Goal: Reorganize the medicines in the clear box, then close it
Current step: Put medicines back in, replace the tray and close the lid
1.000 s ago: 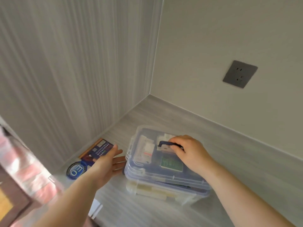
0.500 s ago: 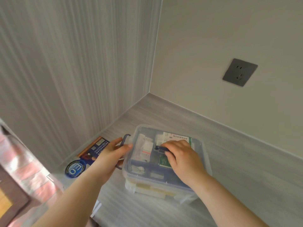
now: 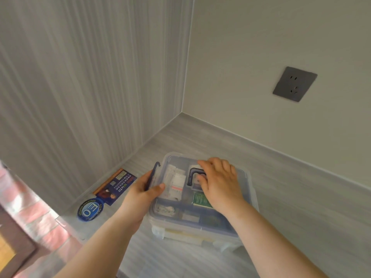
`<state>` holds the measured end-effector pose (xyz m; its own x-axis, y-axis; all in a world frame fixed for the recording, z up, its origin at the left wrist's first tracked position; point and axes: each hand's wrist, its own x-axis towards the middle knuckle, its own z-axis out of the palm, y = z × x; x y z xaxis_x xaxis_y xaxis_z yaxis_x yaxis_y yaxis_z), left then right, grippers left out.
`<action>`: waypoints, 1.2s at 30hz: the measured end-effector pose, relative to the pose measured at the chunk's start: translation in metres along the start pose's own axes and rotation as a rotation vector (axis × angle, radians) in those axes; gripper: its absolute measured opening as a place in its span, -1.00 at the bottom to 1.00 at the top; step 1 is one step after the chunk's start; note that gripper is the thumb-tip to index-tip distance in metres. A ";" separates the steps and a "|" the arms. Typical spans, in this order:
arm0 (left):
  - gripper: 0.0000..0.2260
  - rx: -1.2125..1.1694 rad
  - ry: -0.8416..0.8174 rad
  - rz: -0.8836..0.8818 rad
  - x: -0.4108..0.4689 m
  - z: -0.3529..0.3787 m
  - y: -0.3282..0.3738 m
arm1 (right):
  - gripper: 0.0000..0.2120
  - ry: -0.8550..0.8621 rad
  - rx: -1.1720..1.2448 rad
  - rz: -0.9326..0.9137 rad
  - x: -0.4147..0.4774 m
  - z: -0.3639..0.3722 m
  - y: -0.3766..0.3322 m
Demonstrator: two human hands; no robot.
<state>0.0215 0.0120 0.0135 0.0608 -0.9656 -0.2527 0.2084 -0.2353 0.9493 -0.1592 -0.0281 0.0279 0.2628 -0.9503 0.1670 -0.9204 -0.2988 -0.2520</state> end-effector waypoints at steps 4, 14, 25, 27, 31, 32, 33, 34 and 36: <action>-0.69 0.053 0.014 -0.028 0.001 0.000 0.001 | -0.56 -0.209 -0.006 0.043 0.005 0.006 0.005; -0.51 0.887 0.131 0.353 -0.003 0.019 0.002 | -0.56 0.004 0.228 0.143 0.001 -0.006 0.008; -0.52 1.309 -0.012 0.546 -0.003 0.028 -0.003 | -0.54 -0.179 1.199 1.045 -0.074 -0.015 0.055; -0.48 1.316 -0.021 0.524 -0.005 0.028 0.000 | -0.63 -0.089 1.189 1.035 -0.074 -0.015 0.053; -0.51 1.287 -0.035 0.543 -0.010 0.029 0.003 | -0.77 0.255 1.002 0.870 -0.072 -0.014 0.054; -0.48 1.261 -0.050 0.558 -0.012 0.028 0.005 | -0.76 0.282 0.939 0.829 -0.074 -0.014 0.051; -0.47 1.242 -0.089 0.600 -0.014 0.027 0.007 | -0.74 0.281 0.886 0.793 -0.076 -0.011 0.046; -0.47 1.249 -0.150 0.659 -0.016 0.025 0.008 | -0.71 0.278 0.856 0.767 -0.078 -0.008 0.042; -0.49 1.331 -0.275 0.732 -0.021 0.021 0.012 | -0.69 0.303 0.852 0.741 -0.079 -0.003 0.038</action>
<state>0.0022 0.0275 0.0339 -0.4488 -0.8646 0.2261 -0.7869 0.5022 0.3585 -0.2162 0.0358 0.0080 -0.4427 -0.8914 -0.0975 -0.2975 0.2486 -0.9218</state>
